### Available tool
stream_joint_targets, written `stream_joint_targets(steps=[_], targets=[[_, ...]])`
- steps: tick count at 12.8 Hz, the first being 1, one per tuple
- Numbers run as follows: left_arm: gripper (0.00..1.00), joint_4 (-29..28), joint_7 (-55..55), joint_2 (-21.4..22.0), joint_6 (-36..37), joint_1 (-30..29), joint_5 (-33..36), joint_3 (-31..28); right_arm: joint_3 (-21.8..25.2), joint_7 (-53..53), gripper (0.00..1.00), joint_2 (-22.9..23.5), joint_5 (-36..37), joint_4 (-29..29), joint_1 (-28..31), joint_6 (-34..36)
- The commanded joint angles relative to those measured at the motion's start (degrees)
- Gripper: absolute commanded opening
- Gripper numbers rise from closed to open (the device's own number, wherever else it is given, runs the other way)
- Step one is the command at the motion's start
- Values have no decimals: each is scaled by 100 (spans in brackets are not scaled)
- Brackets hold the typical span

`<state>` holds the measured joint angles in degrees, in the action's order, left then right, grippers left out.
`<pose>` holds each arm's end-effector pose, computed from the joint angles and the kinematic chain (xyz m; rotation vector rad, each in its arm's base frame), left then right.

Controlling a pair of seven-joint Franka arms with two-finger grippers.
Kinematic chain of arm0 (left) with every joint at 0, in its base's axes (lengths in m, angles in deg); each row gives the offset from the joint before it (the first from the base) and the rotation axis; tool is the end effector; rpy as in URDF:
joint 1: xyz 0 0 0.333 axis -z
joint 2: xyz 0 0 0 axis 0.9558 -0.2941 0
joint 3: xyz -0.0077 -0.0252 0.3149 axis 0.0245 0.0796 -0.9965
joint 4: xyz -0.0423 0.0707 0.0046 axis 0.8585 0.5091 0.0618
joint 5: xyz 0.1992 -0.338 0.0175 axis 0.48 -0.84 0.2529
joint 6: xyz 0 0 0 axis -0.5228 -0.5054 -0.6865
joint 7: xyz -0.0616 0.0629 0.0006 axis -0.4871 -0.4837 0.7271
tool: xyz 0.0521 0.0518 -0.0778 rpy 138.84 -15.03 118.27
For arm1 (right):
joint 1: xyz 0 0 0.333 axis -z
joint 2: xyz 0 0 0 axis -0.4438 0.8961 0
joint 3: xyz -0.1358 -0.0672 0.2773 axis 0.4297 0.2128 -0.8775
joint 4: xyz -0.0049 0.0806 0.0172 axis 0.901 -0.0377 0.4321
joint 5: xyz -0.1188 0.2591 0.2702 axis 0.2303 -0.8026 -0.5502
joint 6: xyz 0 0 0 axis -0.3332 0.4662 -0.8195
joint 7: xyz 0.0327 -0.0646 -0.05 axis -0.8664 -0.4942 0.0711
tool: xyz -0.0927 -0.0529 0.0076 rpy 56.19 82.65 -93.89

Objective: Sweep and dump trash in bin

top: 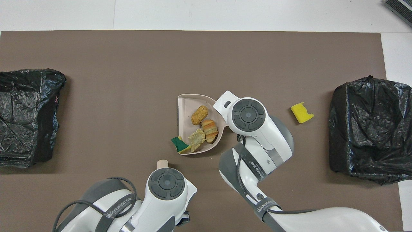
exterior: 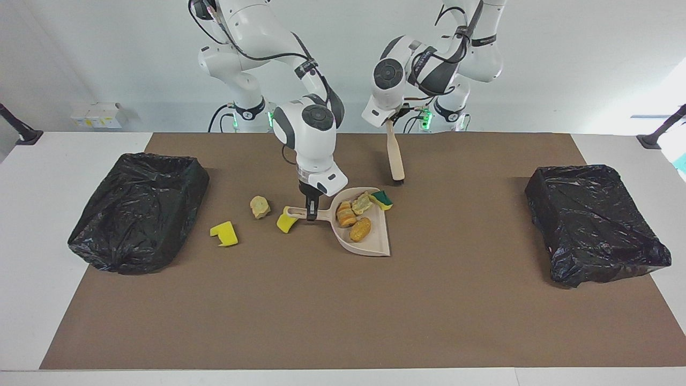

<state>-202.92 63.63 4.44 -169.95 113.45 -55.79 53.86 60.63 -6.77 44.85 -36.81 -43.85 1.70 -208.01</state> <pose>0.2913 -0.3398 0.3975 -2.9824 -0.0251 0.6195 0.5478 0.2861 0.3516 2.1129 2.1344 -0.0133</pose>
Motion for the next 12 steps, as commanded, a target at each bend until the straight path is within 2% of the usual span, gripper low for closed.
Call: stream_joint_targets(steps=[1, 3, 6, 8, 12], targets=[[0, 20, -479, -165, -1223, -21, 2, -10, -46, -140, 0, -108, -593, -38, 108, -140], [0, 29, -655, -219, -1570, -47, 2, -10, -46, -140, 0, -143, -710, 85, 144, -114], [0, 116, -718, -149, -1422, -117, 2, -45, -46, -386, 0, -231, -780, 112, 311, -52], [0, 353, -604, -105, -740, -302, 2, -54, -46, -421, 0, -231, -973, 112, 320, -52], [0, 722, -560, 299, -193, -697, 2, -54, -46, -430, 0, -231, -983, 112, 328, -52]])
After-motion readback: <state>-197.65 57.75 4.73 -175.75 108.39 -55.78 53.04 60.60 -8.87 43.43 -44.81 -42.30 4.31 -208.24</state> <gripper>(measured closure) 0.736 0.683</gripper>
